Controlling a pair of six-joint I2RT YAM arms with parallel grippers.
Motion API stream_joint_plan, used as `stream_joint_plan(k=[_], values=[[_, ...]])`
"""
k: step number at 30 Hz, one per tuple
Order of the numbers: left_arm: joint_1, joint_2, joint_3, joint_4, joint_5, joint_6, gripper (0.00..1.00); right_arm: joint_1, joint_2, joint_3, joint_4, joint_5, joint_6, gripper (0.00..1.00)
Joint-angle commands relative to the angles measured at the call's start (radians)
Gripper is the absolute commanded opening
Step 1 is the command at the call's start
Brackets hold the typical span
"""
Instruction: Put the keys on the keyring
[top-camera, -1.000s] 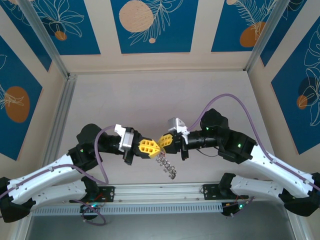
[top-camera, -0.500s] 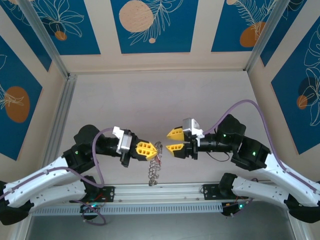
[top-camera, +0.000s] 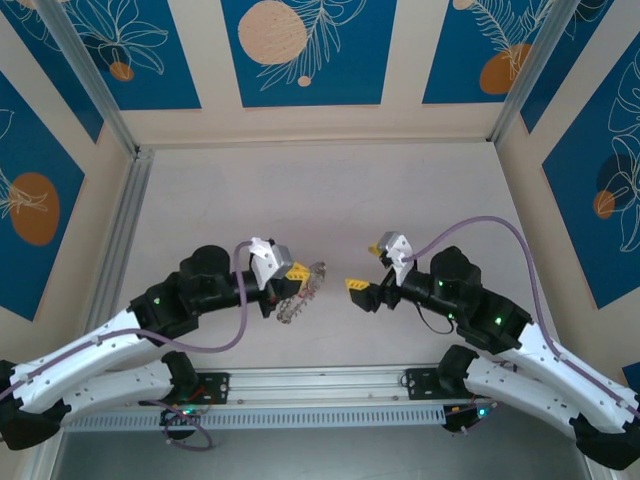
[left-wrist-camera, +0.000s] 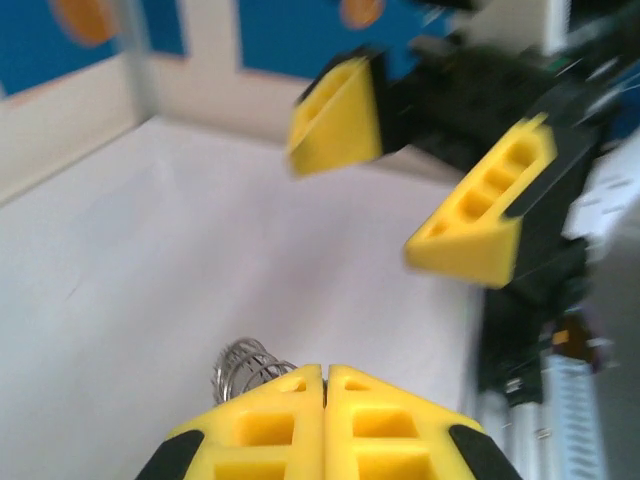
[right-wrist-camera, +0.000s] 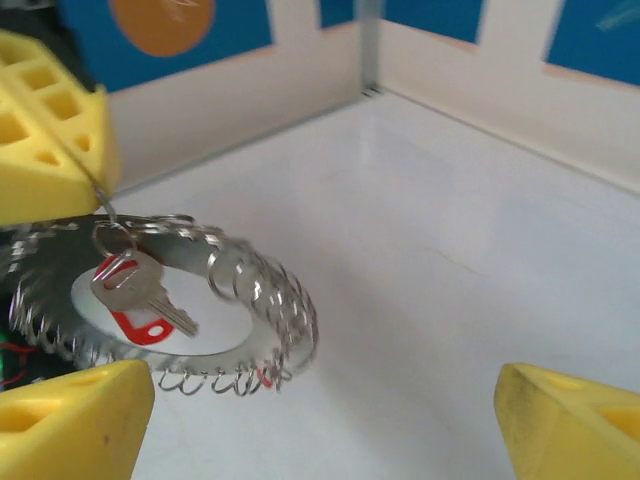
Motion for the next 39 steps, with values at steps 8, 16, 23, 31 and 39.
stream_joint_plan(k=[8, 16, 23, 31, 39], values=[[0.027, 0.276, 0.021, 0.023, -0.251, 0.034, 0.0, -0.181, -0.062, -0.078, 0.061, 0.067, 0.168, 0.99], [0.071, 0.592, 0.049, 0.222, -0.128, 0.003, 0.0, -0.257, -0.134, -0.111, 0.027, 0.152, 0.224, 0.99], [0.105, 0.84, 0.124, 0.329, -0.022, -0.058, 0.03, -0.323, -0.155, -0.132, 0.018, 0.148, 0.262, 0.99], [0.161, 0.937, 0.143, 0.385, 0.054, -0.127, 0.22, -0.418, -0.156, -0.121, -0.057, 0.037, 0.276, 0.99], [0.166, 0.695, 0.076, 0.276, 0.017, -0.128, 0.76, -0.472, -0.185, -0.127, -0.073, 0.074, 0.262, 0.99]])
